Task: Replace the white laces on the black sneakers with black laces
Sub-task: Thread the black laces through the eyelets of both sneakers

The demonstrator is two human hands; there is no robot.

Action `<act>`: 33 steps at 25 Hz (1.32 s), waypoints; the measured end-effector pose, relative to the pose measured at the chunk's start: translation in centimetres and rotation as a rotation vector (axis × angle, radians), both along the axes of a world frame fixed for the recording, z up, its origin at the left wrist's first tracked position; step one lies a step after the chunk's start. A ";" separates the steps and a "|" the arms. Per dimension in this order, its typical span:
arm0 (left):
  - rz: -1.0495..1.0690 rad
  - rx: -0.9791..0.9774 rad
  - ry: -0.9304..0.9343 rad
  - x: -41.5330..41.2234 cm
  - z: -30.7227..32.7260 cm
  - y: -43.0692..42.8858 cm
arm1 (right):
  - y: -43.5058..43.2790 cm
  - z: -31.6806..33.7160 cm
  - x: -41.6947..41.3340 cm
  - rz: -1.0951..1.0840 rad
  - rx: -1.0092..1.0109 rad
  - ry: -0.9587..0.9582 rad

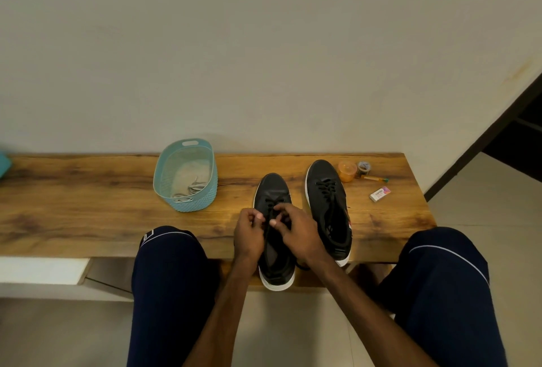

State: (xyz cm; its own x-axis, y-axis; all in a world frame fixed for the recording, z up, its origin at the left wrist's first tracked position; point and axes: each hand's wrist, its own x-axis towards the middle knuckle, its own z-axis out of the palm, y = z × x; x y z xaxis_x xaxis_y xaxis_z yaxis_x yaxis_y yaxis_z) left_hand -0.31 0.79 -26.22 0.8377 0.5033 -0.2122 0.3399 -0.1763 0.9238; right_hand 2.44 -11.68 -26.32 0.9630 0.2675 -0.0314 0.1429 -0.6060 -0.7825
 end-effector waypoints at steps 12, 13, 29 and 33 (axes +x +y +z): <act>-0.401 0.635 0.232 -1.5 3.8 3.6 | 0.2 -0.6 -1.7 -0.020 -0.214 -0.080; -0.481 0.734 0.315 -1.8 2.9 2.6 | 0.2 -0.6 -1.8 -0.048 -0.195 -0.091; -0.197 -0.715 -0.388 -2.3 9.6 6.8 | 0.4 -0.5 -2.3 -0.120 -0.177 -0.094; -0.459 0.380 0.446 -2.6 6.5 5.8 | 0.5 -0.6 -2.3 -0.134 -0.226 -0.121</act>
